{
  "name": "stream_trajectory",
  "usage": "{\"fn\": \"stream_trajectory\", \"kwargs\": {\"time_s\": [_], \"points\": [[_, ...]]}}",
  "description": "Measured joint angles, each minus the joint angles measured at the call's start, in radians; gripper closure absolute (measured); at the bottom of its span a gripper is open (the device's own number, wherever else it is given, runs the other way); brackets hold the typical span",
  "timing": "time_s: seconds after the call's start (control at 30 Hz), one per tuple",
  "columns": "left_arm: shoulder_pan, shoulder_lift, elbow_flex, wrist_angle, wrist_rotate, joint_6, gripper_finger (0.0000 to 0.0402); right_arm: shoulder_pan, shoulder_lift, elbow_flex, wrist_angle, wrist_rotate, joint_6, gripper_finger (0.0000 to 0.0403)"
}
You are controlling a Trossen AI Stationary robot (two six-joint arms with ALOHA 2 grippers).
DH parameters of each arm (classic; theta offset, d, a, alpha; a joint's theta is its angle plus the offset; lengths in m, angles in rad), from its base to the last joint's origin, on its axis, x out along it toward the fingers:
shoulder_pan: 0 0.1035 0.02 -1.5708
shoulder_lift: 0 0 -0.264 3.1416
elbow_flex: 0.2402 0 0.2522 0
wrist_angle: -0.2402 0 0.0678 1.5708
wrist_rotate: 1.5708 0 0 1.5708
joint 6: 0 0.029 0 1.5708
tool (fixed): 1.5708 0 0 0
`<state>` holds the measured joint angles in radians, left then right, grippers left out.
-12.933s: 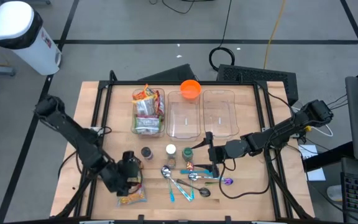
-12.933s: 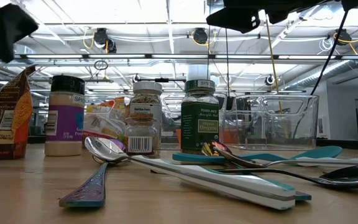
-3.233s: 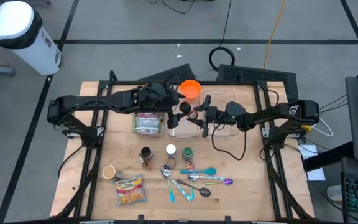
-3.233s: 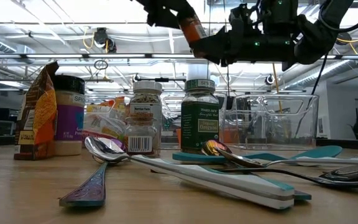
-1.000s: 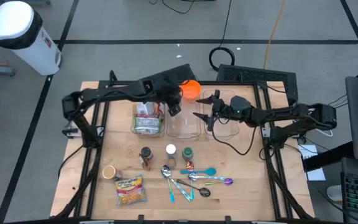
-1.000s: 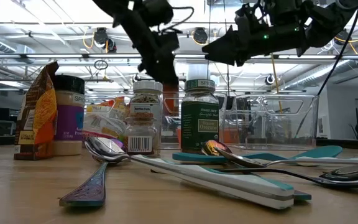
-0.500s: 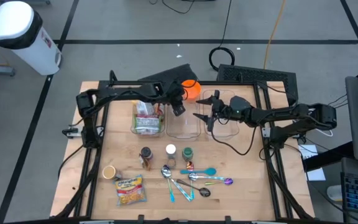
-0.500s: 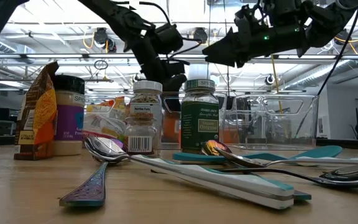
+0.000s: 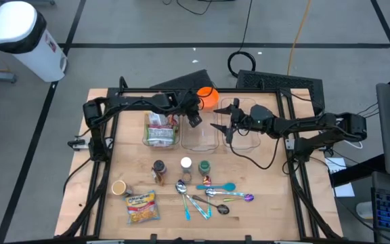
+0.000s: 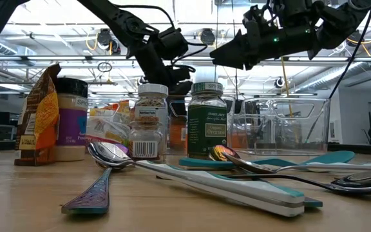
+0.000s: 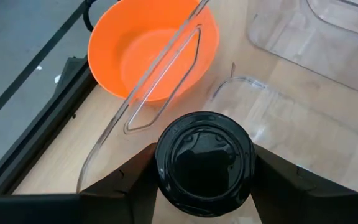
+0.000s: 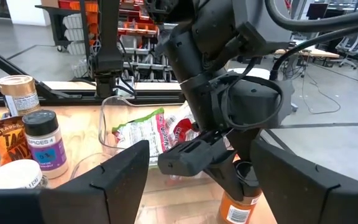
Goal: Pick & Place Food Item
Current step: Put the left black seasoning bottle into the middle transparent bin, then put the black seasoning bottle into the middle transparent bin
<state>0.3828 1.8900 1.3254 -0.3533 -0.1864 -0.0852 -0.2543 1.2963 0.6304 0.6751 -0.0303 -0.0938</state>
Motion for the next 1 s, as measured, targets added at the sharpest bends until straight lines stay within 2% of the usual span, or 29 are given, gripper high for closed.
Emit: {"fn": "stream_trajectory", "kwargs": {"time_s": [0.2, 0.27, 0.33, 0.63, 0.87, 1.0], "points": [[-0.012, 0.006, -0.006, -0.016, 0.006, 0.003, 0.004, 0.0, 0.0, 0.0, 0.002, 0.0, 0.0, 0.0135], [-0.013, -0.002, -0.006, -0.026, 0.006, 0.003, 0.0016, 0.0, 0.0, 0.0, 0.004, 0.0, 0.0, 0.0135], [-0.012, -0.01, -0.006, -0.023, 0.004, 0.003, 0.0019, 0.0, 0.0, 0.0, 0.004, 0.001, 0.0, 0.0135], [-0.017, -0.124, -0.006, -0.058, 0.003, 0.002, 0.0078, 0.0, 0.0, 0.0, 0.001, 0.002, 0.0, 0.0136], [-0.053, -0.346, -0.005, -0.254, 0.005, -0.018, 0.0097, 0.0, 0.0, 0.0, -0.008, 0.002, -0.005, 0.0135], [-0.125, -0.487, -0.004, -0.376, 0.014, -0.055, 0.0097, 0.0, 0.0, 0.0, -0.013, 0.003, -0.015, 0.0136]]}}
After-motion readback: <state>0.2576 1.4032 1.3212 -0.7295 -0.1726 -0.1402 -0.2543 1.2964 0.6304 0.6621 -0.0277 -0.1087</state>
